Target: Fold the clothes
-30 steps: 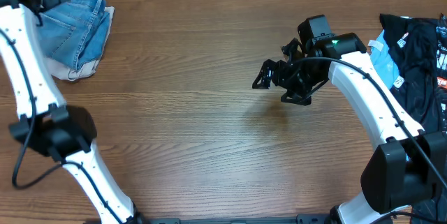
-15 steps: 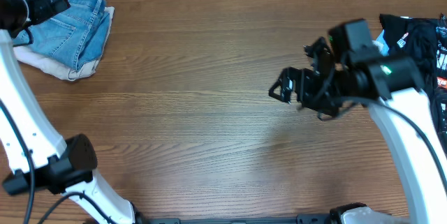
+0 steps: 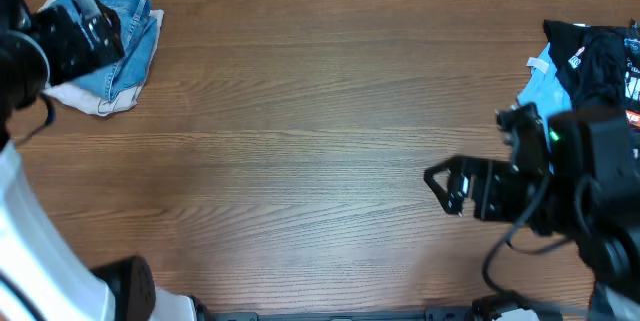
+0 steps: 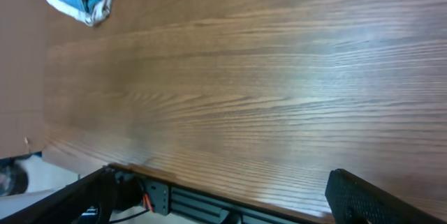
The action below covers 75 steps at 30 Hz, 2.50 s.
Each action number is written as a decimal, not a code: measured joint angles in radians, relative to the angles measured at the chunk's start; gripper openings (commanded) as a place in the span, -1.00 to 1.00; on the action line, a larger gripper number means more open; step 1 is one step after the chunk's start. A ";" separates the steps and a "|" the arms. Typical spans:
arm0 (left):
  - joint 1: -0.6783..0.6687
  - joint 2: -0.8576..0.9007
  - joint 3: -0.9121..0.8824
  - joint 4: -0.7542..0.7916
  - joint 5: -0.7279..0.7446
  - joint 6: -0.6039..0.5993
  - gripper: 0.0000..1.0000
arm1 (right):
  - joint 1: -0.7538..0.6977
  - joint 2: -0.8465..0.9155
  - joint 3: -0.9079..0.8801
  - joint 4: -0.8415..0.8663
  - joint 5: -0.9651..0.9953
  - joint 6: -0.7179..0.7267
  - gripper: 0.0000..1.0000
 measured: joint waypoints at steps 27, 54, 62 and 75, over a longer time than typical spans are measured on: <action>-0.019 -0.488 -0.758 0.334 0.290 0.261 1.00 | 0.000 -0.505 -0.235 0.134 0.535 0.261 1.00; -0.019 -0.178 -0.806 0.281 0.284 0.291 1.00 | 0.000 -0.505 -0.268 0.152 0.660 0.288 1.00; -0.019 -0.428 -0.808 0.251 0.217 0.298 1.00 | 0.000 -0.505 -0.268 0.164 0.682 0.288 0.99; -0.019 -0.721 -0.806 0.275 0.051 0.298 1.00 | 0.000 -0.505 -0.268 0.198 0.697 0.288 1.00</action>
